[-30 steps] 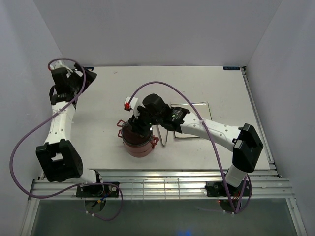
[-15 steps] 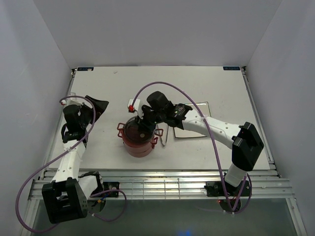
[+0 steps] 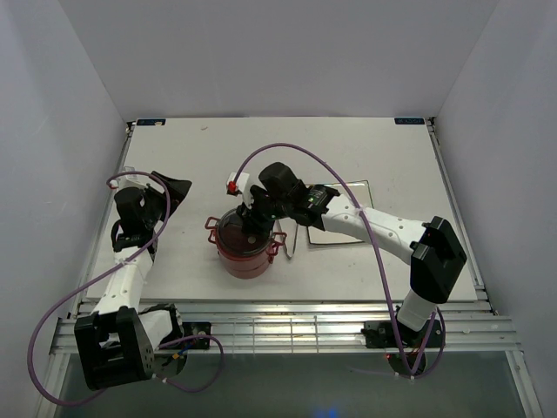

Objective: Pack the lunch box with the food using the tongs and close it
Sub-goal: Place the box lid in the packing box.

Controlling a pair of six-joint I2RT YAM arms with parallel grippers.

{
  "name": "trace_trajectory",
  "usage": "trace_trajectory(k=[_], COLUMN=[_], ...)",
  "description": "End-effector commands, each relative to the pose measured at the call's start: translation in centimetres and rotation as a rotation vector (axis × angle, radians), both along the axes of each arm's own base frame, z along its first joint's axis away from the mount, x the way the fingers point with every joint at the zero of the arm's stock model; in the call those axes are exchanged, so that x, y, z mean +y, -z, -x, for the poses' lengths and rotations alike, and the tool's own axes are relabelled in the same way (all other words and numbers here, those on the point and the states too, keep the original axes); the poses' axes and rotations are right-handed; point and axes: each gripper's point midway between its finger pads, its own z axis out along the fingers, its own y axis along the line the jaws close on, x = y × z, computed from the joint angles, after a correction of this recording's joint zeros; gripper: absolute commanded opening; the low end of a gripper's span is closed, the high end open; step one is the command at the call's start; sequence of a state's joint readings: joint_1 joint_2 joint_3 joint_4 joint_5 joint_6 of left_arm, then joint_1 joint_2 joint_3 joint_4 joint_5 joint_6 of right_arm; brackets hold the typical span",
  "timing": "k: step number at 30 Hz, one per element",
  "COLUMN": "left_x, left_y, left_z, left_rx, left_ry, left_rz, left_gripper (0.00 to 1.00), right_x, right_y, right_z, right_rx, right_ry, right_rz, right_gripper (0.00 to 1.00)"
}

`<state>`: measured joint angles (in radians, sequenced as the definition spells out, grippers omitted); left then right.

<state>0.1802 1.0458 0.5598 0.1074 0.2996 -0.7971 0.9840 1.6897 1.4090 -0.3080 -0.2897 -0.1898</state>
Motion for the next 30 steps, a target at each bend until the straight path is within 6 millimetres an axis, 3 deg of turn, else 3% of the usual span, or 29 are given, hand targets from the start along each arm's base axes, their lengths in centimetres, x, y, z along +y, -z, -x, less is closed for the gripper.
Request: trace_trajectory(k=[1,4,22,30], left_x=[0.1,-0.1,-0.3,-0.4], left_y=[-0.8,-0.6,-0.7,-1.0], left_z=[-0.4,-0.5,-0.4,-0.2], left_rx=[-0.031,-0.024,-0.024,-0.033], left_ry=[-0.001,0.007,0.019,0.022], left_rz=[-0.001,0.003,0.008,0.008], left_gripper=[0.92,0.91,0.91,0.91], right_x=[0.6,0.5,0.2,0.2], right_y=[-1.4,-0.5,-0.9,-0.3], right_z=[0.4,0.8,2.7,0.5], right_rx=[0.012,0.011,-0.032,-0.093], right_ry=[0.017,-0.001,0.003,0.099], right_rz=[-0.053,-0.024,-0.015,0.010], right_gripper=[0.31,0.31,0.33,0.35])
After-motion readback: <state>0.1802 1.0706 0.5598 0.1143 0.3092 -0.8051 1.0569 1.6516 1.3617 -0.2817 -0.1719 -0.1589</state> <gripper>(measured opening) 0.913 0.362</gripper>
